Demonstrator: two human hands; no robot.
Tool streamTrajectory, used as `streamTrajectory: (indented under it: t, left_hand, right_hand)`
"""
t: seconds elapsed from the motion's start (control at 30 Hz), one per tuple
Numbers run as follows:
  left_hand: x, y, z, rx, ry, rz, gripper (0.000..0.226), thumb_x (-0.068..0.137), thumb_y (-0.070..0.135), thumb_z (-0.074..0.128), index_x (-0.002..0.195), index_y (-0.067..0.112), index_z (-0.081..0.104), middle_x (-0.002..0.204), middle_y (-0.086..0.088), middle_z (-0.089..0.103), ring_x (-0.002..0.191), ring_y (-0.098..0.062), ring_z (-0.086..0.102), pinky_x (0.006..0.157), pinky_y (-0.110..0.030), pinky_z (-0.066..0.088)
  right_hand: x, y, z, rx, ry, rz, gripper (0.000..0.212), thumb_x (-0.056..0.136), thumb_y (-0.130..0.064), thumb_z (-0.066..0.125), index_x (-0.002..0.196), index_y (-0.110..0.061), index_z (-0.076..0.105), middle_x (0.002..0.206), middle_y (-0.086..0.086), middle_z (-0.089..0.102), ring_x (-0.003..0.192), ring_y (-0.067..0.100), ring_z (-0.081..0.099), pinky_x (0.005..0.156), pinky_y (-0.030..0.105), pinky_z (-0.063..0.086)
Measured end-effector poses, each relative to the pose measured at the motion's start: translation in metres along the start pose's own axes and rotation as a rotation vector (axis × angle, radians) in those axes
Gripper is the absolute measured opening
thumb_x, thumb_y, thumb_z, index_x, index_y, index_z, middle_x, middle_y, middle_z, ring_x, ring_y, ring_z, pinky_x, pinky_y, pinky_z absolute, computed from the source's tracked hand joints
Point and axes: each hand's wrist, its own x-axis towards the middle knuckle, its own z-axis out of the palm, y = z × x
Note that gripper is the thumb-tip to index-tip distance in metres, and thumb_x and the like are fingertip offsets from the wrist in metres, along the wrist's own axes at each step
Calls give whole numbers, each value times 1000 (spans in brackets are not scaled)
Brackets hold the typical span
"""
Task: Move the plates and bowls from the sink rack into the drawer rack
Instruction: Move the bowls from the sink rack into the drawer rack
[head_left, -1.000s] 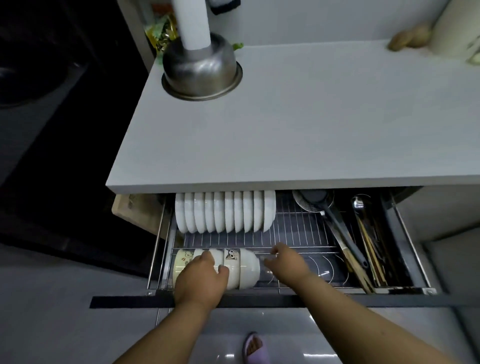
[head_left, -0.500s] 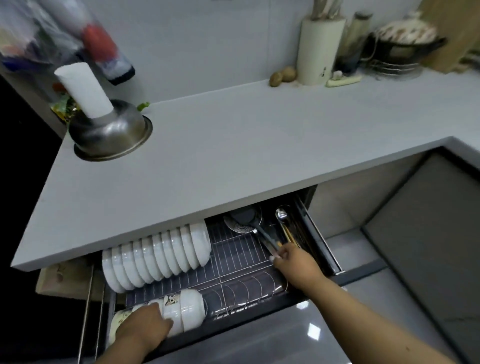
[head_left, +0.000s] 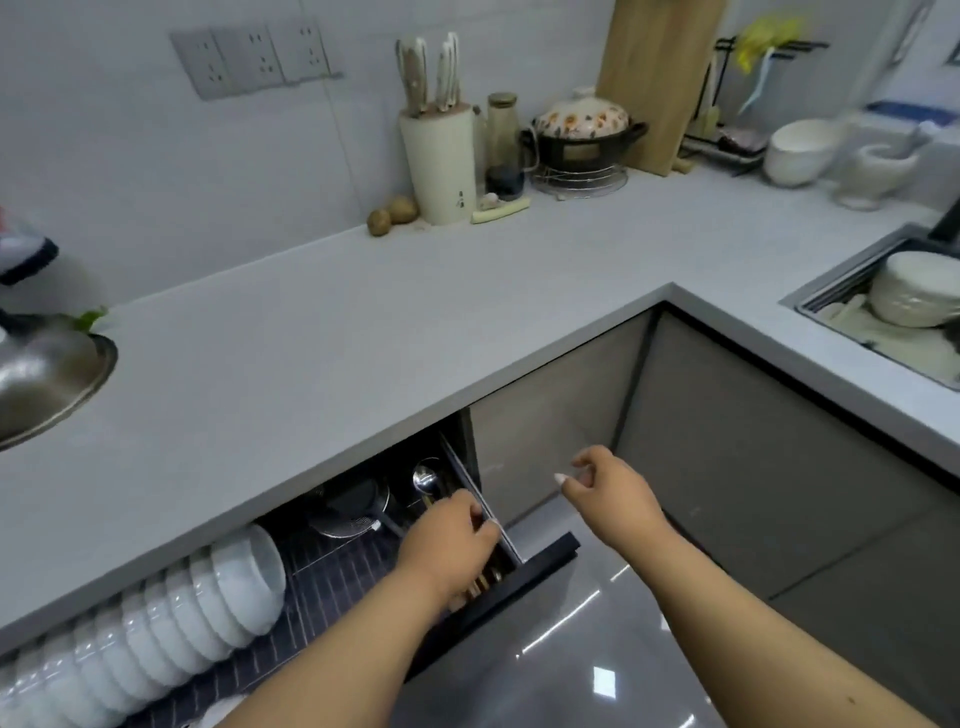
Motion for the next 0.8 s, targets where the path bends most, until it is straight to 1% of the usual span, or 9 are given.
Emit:
streamTrajectory:
  t: [0.07,0.13,0.23,0.4,0.53,0.7,0.8]
  left_hand:
    - [13,36,16,41,-9,65,26,86,45,51,101,23,55,93,2,64,88,-20,60,78,-33,50]
    - [24,72,34,77,-21,126,30,88,45,51,106,22,56,100,1,63,95,-21,59,82,-32,49]
    - [38,126,62,119,-58,213,31,89,45,49,108,21,54,104,0,63,97,-22,58,81,-31,47]
    - [55,207,101,178,-125,332,35,90,42,49,117,19,51,112,-3,60,104,-23,57,81,-30,44]
    - [65,250,120,222,-162,421,32,90,41,48,113,19,52,111,-2,60,101,-21,56,75,-29,41]
    - [94,288,133,246,-164,512,30,91,41,46,111,19,53,109,1,59,98,-20,56,77,-30,45]
    - [121,311,141,240,-132,576,30,92,37,47,112,17,54,114,-1,53,106,-19,51,80,-29,42]
  right_hand:
    - [4,22,-32,18,52,8,40,89,-42,58,120,-18,53,106,3,59,91,17,56,74,27,42]
    - [7,45,-65,36,107,24,37,89,-42,58,118,-19,54,99,0,58,88,16,55,71,26,39]
    - [9,80,-112,51,199,59,34,88,-41,59,114,-20,55,91,-3,57,85,14,53,70,26,37]
    - [9,135,-178,97,305,158,34,89,-42,58,115,-20,54,96,-1,60,87,15,56,69,26,37]
    - [5,165,-208,156,380,238,32,90,-41,57,114,-20,55,93,-3,59,87,15,57,70,27,40]
    - [12,190,-228,189,407,328,30,90,-42,57,112,-22,55,90,-8,58,87,13,57,70,27,41]
    - [24,203,-243,178,436,371,27,89,-42,57,109,-23,56,90,-8,59,87,13,58,71,27,41]
